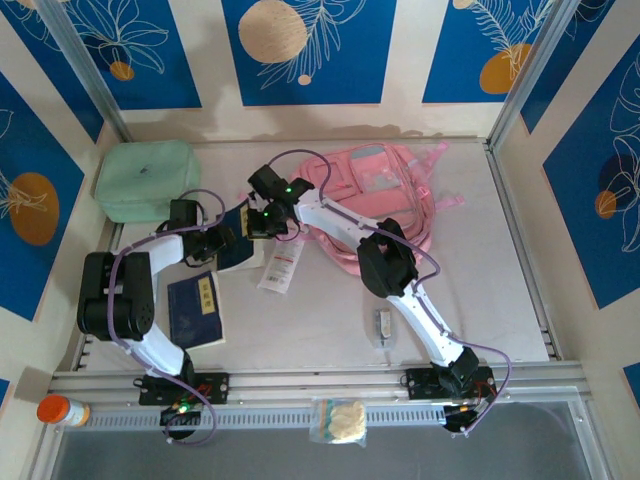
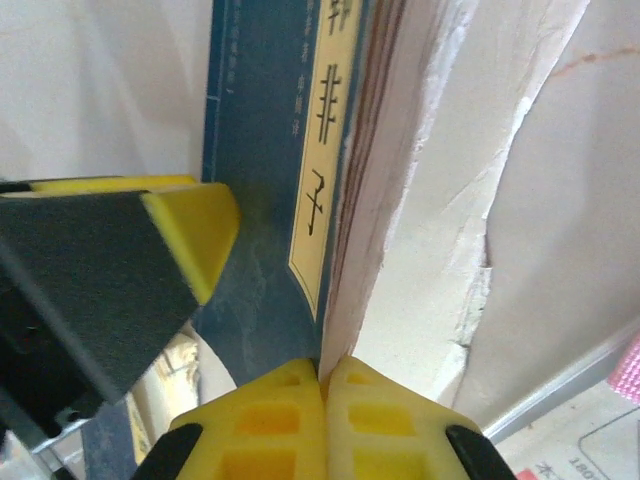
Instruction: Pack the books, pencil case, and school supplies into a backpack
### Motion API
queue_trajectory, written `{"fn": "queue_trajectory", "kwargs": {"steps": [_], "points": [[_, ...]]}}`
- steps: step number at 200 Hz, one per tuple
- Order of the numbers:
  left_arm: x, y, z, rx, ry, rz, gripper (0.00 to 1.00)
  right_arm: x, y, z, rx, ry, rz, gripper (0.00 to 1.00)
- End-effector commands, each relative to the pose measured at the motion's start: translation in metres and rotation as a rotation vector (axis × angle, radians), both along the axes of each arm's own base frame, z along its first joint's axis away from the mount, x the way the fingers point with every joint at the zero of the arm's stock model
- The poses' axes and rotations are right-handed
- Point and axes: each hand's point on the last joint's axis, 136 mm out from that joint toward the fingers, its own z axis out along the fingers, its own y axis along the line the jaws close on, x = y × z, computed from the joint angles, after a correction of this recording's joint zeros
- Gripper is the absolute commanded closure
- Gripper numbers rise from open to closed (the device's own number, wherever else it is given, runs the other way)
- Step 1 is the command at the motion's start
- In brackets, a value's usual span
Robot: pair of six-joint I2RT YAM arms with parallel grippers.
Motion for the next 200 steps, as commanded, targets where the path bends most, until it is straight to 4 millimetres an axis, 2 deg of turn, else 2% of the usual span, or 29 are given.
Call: {"fn": "queue_trajectory", "kwargs": {"steps": [1, 37, 59, 86, 113, 134, 165, 200], "points": [[-0.007, 0.001, 0.015, 0.008, 0.022, -0.008, 0.47, -0.008, 0.014, 0.062, 0.133, -0.061, 0.043, 1.00], [0.000, 0.012, 0.073, 0.054, -0.077, 0.013, 0.41, -0.010, 0.009, 0.112, 0.212, -0.137, 0.050, 1.00], [-0.002, 0.019, 0.110, 0.066, -0.146, 0.028, 0.39, -0.014, -0.002, 0.141, 0.269, -0.178, 0.043, 1.00], [-0.012, 0.010, 0.146, 0.019, -0.213, 0.003, 0.36, -0.023, -0.024, 0.171, 0.330, -0.204, 0.032, 1.00], [-0.025, -0.011, 0.178, -0.090, -0.284, -0.066, 0.34, -0.038, -0.059, 0.192, 0.369, -0.223, 0.021, 1.00], [-0.035, -0.035, 0.195, -0.219, -0.318, -0.152, 0.34, -0.052, -0.088, 0.202, 0.426, -0.211, 0.024, 1.00], [-0.051, -0.067, 0.210, -0.388, -0.359, -0.254, 0.34, -0.066, -0.130, 0.210, 0.487, -0.198, -0.012, 1.00], [-0.068, -0.110, 0.222, -0.494, -0.391, -0.384, 0.34, -0.080, -0.159, 0.215, 0.530, -0.207, -0.042, 1.00]]}}
